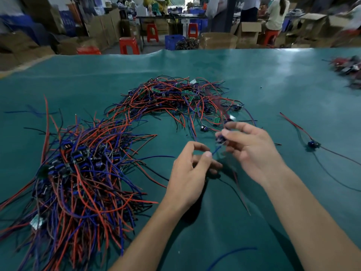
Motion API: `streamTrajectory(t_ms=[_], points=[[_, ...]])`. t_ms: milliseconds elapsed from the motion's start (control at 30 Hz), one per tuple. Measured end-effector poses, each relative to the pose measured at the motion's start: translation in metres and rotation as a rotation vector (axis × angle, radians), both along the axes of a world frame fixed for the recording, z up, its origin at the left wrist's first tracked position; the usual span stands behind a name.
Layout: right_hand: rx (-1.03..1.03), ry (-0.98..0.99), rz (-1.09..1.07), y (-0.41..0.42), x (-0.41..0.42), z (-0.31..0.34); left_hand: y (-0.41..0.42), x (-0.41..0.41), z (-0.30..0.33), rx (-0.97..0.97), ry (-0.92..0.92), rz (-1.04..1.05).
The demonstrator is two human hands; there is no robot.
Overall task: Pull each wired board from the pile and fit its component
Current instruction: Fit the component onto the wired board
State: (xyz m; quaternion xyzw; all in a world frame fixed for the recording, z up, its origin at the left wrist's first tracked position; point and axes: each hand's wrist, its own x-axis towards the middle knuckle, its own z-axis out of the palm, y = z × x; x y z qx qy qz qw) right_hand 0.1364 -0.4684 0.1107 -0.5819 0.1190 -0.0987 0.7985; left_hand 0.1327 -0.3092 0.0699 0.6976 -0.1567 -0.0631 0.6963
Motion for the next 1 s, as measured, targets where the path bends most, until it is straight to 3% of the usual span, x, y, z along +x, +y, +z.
streamTrajectory(t_ms=[100,233,400,733,1000], points=[[0.121,-0.093,0.119,-0.013,-0.005,0.009,-0.001,0.0,0.003,-0.029,0.067,-0.009],[-0.017,-0.088,0.21,0.0,-0.006,0.003,-0.001,0.001,0.008,-0.077,0.096,0.032],[-0.395,-0.156,0.066,0.016,-0.001,-0.01,-0.001,-0.001,0.009,-0.114,0.113,-0.035],[-0.483,-0.212,0.026,0.019,0.001,-0.014,0.0,0.002,0.005,-0.165,0.123,0.041],[-0.616,-0.276,-0.278,-0.009,0.007,-0.013,0.0,0.004,0.002,0.072,0.02,-0.103]])
